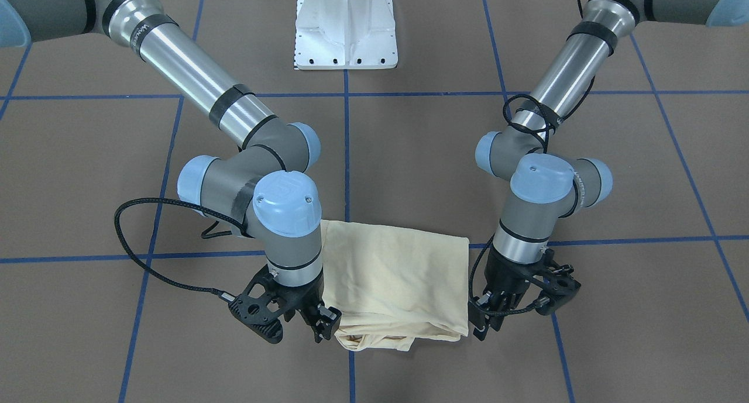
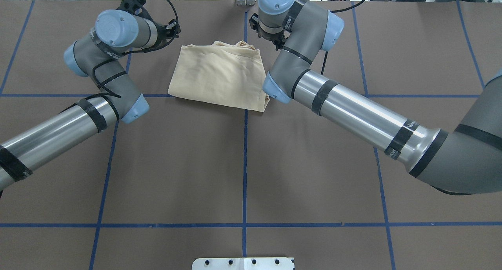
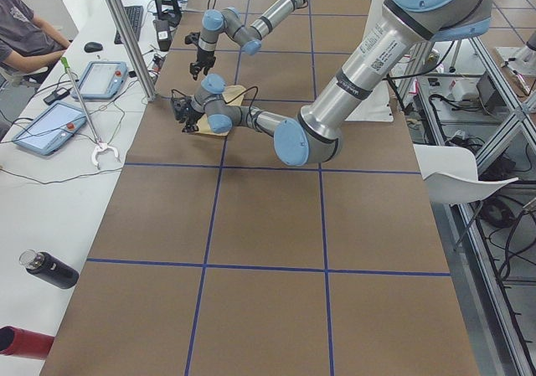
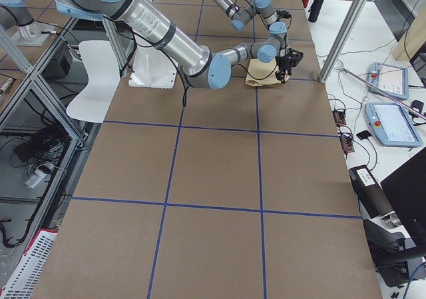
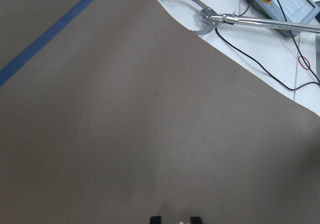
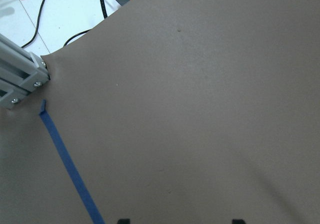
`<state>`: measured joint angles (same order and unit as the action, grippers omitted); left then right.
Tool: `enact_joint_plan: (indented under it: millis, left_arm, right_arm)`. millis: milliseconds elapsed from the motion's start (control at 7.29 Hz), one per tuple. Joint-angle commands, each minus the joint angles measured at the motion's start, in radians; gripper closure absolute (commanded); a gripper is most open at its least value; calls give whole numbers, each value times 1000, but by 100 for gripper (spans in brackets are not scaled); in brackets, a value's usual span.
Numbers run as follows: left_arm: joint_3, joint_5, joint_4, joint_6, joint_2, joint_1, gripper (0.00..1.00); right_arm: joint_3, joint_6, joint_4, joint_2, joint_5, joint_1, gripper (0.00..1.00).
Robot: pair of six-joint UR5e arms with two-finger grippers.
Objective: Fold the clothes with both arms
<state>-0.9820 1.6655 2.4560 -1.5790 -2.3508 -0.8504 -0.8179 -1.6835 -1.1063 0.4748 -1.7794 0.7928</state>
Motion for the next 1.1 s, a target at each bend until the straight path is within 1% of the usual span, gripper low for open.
enact_joint_plan:
  millis: [0, 137, 275, 412, 549, 686, 824, 961]
  left_arm:
    - [-79, 87, 3, 123, 58, -54, 46]
    - [-207, 135, 0, 272, 176, -74, 46]
    - [-316, 163, -14, 427, 259, -93, 46]
    - [-401, 233, -14, 571, 359, -117, 46]
    - [-470, 317, -14, 697, 451, -177, 26]
    - [-548, 368, -15, 812, 558, -247, 0]
    - [-575, 446, -15, 964, 632, -351, 0]
    - [-576, 553, -25, 1201, 709, -477, 0]
  right_arm:
    - [-249, 7, -68, 174, -127, 89, 5]
    - [-385, 71, -105, 299, -147, 129, 0]
    - [-503, 217, -136, 429, -169, 167, 0]
    - [-617, 449, -188, 555, -199, 243, 0]
    - [-704, 681, -264, 649, -254, 323, 0]
    - [-748, 937, -349, 710, -331, 436, 0]
    - [-753, 1182, -435, 738, -430, 550, 0]
    - [-757, 1388, -519, 766, -493, 650, 0]
